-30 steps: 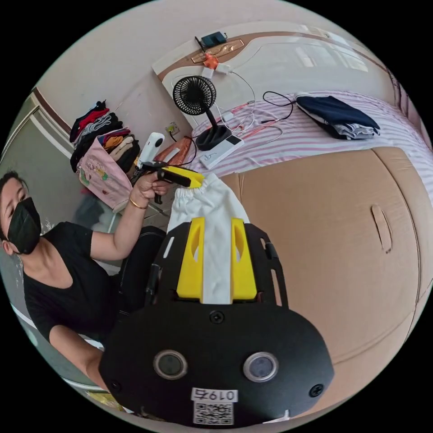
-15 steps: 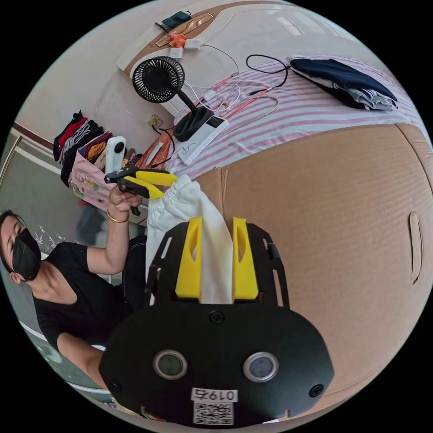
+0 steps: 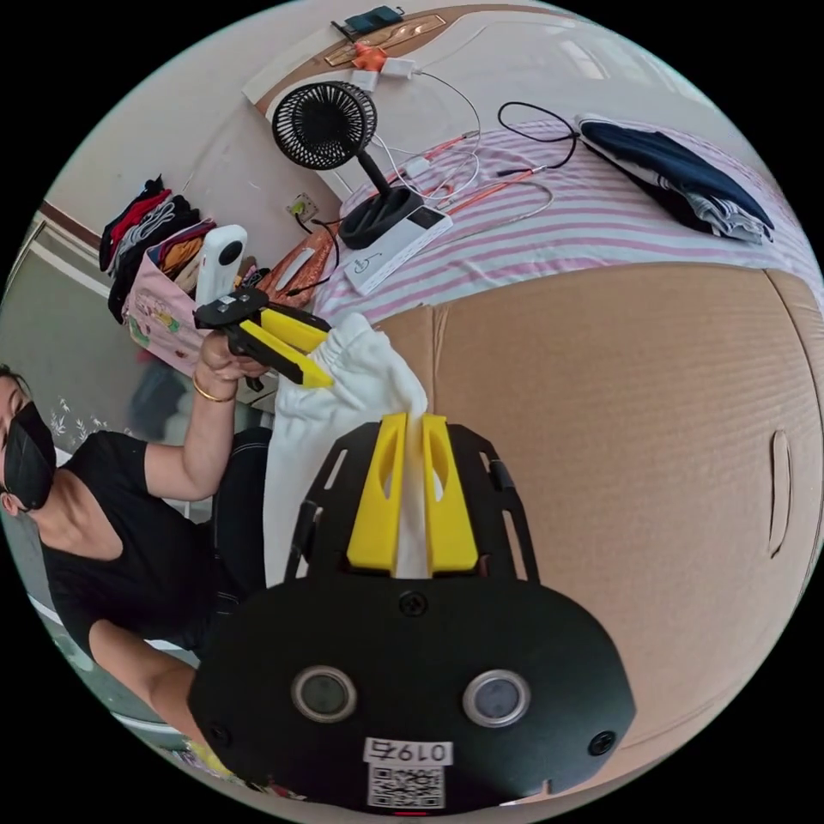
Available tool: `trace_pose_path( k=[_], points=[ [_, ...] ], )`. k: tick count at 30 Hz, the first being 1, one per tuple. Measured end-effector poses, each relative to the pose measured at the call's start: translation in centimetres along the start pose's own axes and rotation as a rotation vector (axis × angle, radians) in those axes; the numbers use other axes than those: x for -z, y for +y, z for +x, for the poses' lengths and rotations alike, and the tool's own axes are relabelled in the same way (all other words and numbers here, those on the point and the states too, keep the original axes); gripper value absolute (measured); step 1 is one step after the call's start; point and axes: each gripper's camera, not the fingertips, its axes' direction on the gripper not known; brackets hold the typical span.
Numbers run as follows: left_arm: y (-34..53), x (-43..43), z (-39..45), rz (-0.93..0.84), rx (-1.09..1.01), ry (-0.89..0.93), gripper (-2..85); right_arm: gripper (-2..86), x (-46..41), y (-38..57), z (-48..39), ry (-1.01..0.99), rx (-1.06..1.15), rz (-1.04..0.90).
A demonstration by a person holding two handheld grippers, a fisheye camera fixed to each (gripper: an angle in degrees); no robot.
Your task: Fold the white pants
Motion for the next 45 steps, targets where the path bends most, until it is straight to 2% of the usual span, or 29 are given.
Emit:
trace_pose_path(
  k=[4,10,21,27,30,33,36,38,43,45],
  points=[
    [0.3,1.0,1.1,0.039,-0.041,-0.026,4.7,3.0,-2.0,1.7,-1.2,0.101,0.021,0.052],
    [-0.8,2.0,5.4,0.054,-0.114,-0.25,2.5,1.1,-3.1,3.6,-2.5,0.226,0.019,0.152],
    [-1.5,0.4,7.2,-0.006,-0.063,-0.379,3.2,0.9,-10.8,5.1,-1.0,0.235,-0.026,0.048],
    [-0.7,0.5,6.5,-0.001,-0.041,-0.366,7.7,6.9,-13.2,8.6,-3.0,0.34,-0.065,0.115],
    [0.7,1.9,4.6,0.028,0.039,-0.314,11.1,7.5,-12.4,11.8,-5.2,0.42,-0.13,0.222],
    [3.5,5.2,3.9,0.094,0.056,-0.231,12.2,6.8,-12.6,15.9,-11.9,0.484,-0.053,0.341],
    [6.4,8.0,4.5,0.156,0.023,-0.184,13.5,7.1,-16.2,20.3,-20.6,0.598,0.053,0.409],
    [7.5,8.2,4.5,0.153,0.02,-0.165,14.7,7.2,-21.3,23.2,-26.0,0.762,0.056,0.399],
    [8.0,5.3,2.4,0.056,0.071,-0.106,16.7,7.4,-33.2,26.4,-33.4,1.204,0.039,0.368],
    [8.0,4.2,1.7,0.048,0.094,-0.08,17.0,5.2,-37.1,26.6,-35.3,1.274,0.096,0.312]
  ],
)
